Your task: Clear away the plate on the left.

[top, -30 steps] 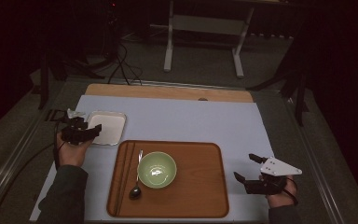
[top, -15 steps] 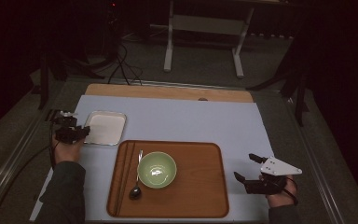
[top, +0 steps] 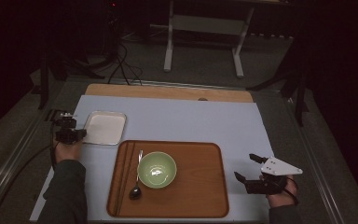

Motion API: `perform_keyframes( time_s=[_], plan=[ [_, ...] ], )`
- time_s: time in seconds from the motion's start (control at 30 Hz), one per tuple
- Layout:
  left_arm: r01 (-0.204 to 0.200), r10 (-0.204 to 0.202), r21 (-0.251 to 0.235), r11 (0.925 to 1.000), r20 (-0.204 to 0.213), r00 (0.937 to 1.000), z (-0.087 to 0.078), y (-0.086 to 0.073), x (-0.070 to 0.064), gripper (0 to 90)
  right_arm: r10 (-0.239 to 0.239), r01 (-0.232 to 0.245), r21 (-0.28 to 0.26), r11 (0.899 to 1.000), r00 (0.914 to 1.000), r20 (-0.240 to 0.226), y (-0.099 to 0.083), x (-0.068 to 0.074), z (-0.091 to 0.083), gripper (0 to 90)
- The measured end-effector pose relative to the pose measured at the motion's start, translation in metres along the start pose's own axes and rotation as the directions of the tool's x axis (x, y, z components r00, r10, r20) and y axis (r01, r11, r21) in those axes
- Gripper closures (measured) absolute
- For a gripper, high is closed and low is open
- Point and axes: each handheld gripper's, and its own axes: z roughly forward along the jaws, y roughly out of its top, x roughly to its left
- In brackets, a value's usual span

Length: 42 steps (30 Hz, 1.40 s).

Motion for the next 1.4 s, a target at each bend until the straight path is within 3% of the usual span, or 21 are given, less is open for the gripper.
perform_keyframes(
  time_s=[0.03, 0.17, 0.33, 0.47, 0.57, 0.67, 0.8, 0.9, 1.1, 1.13, 1.4],
  plan=[
    [-0.002, 0.002, 0.007, 1.0, 0.005, 1.0, -0.001, 0.0, 0.001, 84.7, 0.001, -0.001, 0.0, 1.0, 1.0, 0.001, 0.0, 0.0, 0.0, 14.1],
    [0.073, -0.074, 0.022, 0.9971, 0.058, 0.9956, -0.005, -0.006, 0.006, 86.2, 0.0, 0.0, 0.001, 1.0, 1.0, 0.0, 0.0, 0.0, 0.0, 14.1],
    [0.069, -0.074, 0.067, 0.9953, 0.075, 0.9944, -0.006, -0.003, 0.007, 85.9, -0.006, 0.006, 0.005, 1.0, 1.0, -0.003, 0.0, 0.001, 0.001, 14.1],
    [0.067, -0.074, 0.075, 0.9949, 0.09, 0.9932, -0.005, -0.001, 0.009, 86.0, -0.006, 0.006, 0.008, 1.0, 1.0, -0.005, 0.0, 0.001, 0.001, 14.1],
    [0.11, -0.12, 0.084, 0.9903, 0.119, 0.9857, -0.005, -0.001, 0.013, 87.3, -0.006, 0.006, 0.01, 1.0, 1.0, -0.006, 0.0, 0.001, 0.002, 14.1],
    [0.168, -0.181, 0.098, 0.9809, 0.148, 0.9724, -0.005, -0.002, 0.017, 88.8, -0.005, 0.005, 0.01, 1.0, 1.0, -0.006, 0.0, 0.001, 0.001, 14.1],
    [0.216, -0.231, 0.095, 0.9717, 0.184, 0.9554, -0.007, -0.002, 0.021, 89.6, -0.001, 0.001, 0.009, 1.0, 1.0, -0.003, 0.0, 0.0, 0.0, 14.1],
    [0.235, -0.247, 0.084, 0.9682, 0.187, 0.9507, -0.009, -0.002, 0.022, 89.5, -0.001, 0.001, 0.009, 1.0, 1.0, -0.002, 0.0, 0.001, 0.0, 14.1],
    [0.254, -0.261, 0.06, 0.9654, 0.192, 0.9462, -0.014, 0.0, 0.022, 89.6, 0.0, 0.0, 0.007, 1.0, 1.0, -0.002, 0.0, 0.0, 0.0, 14.1],
    [0.264, -0.268, 0.047, 0.9634, 0.214, 0.9394, -0.018, 0.001, 0.023, 89.6, 0.0, 0.0, 0.007, 1.0, 1.0, -0.002, 0.0, 0.001, 0.0, 14.1],
    [0.213, -0.207, 0.004, 0.977, 0.249, 0.9462, -0.031, 0.011, 0.013, 89.5, -0.002, 0.002, 0.007, 1.0, 1.0, -0.002, 0.0, 0.001, 0.0, 14.1]
  ],
)
